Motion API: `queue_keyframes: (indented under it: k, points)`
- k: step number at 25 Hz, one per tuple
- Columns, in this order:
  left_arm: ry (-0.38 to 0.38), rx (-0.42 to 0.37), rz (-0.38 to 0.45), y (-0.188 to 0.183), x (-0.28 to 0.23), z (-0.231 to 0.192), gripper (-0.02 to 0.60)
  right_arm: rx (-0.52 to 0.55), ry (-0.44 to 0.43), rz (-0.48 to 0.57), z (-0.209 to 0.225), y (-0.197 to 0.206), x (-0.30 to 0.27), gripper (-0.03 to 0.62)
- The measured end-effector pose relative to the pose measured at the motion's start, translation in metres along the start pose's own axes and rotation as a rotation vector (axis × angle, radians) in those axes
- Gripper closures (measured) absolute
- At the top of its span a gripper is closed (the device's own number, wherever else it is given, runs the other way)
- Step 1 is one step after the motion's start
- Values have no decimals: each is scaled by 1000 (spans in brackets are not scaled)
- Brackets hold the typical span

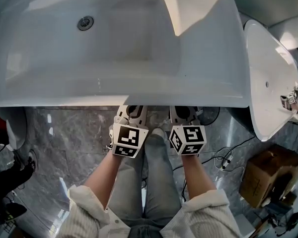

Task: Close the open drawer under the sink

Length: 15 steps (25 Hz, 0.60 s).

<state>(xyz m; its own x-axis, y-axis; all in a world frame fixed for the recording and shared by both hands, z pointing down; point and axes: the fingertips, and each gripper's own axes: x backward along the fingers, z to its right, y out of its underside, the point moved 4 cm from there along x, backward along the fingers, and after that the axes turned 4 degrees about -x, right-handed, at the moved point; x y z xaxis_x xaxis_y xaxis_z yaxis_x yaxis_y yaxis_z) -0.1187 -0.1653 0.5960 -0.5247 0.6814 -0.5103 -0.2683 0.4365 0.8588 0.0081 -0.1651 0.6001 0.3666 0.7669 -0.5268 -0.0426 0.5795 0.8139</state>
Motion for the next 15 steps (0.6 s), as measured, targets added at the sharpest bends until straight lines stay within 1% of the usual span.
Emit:
queue_keyframes:
  k: [2, 6, 11, 15]
  points:
    - [2, -4, 1, -1, -2, -2, 566, 5, -2, 2, 0, -2, -2, 585]
    - [0, -35, 4, -3, -1, -1, 566, 3, -6, 11, 0, -3, -1, 585]
    - [-19, -5, 23, -10, 2, 3, 566, -3, 1, 12, 1, -4, 2, 585]
    - [-11, -7, 40, -18, 10, 10, 566, 9, -16, 9, -5, -6, 9, 583]
